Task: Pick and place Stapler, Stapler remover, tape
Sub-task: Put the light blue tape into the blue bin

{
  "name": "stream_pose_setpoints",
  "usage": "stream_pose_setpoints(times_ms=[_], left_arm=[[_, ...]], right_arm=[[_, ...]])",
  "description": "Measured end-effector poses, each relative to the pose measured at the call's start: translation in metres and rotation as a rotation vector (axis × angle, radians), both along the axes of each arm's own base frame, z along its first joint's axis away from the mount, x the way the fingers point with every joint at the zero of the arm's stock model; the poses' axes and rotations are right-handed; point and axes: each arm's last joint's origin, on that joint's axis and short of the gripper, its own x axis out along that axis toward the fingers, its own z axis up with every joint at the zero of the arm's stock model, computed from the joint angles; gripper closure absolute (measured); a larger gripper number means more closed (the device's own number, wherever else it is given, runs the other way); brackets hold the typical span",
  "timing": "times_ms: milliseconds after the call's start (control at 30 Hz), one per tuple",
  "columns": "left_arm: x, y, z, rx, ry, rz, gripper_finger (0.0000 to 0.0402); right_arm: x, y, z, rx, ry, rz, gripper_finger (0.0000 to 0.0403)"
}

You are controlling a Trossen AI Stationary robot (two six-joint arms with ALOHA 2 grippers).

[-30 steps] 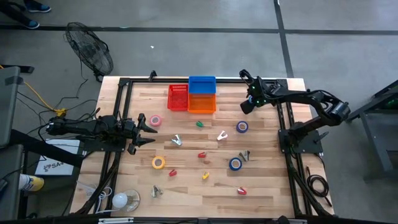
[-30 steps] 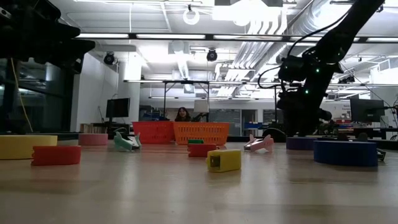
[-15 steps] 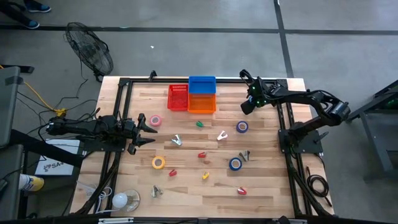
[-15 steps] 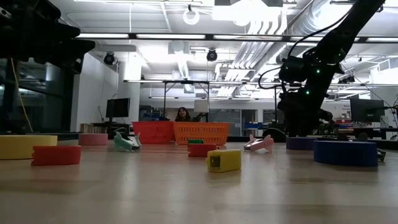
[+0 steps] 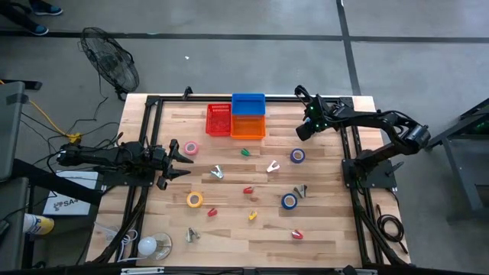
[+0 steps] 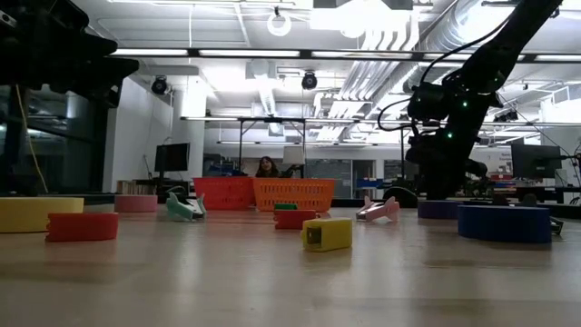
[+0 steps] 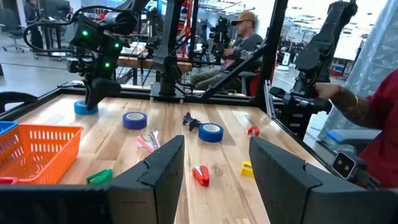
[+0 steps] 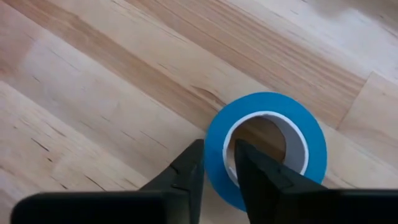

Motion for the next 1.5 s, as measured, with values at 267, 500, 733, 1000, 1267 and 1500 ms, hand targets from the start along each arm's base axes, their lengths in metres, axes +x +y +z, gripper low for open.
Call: stream_pose_setpoints(times_ms=[267,500,733,1000,1267,1500], left_arm=[[0.0,0.0,0.0,0.0,0.0,0.0,0.0223],[0.0,0.0,0.0,0.0,0.0,0.0,0.0223],[0.0,0.0,0.0,0.0,0.0,0.0,0.0223],[0.0,0.0,0.0,0.0,0.0,0.0,0.0223],[0.0,0.0,0.0,0.0,0.0,0.0,0.0223],[0.0,0.0,0.0,0.0,0.0,0.0,0.0223]], right_arm=[[-0.001,0.001,0.0,0.01,0.009,0.0,0.0357],[0.0,0.0,0.001,0.001,0.01,0.02,0.037],[0.004,-0.004,0.007,-0.014,-0.016,0.048,0.037],[0.022,-0.014,0.027,-0.083,-0.162,0.129,0.037],[0.048,-0.016,0.054,-0.203,-0.261,0.213,0.037],[0.069,-0.015,0.08,-0.295,-0.339,0.282,0.0369]])
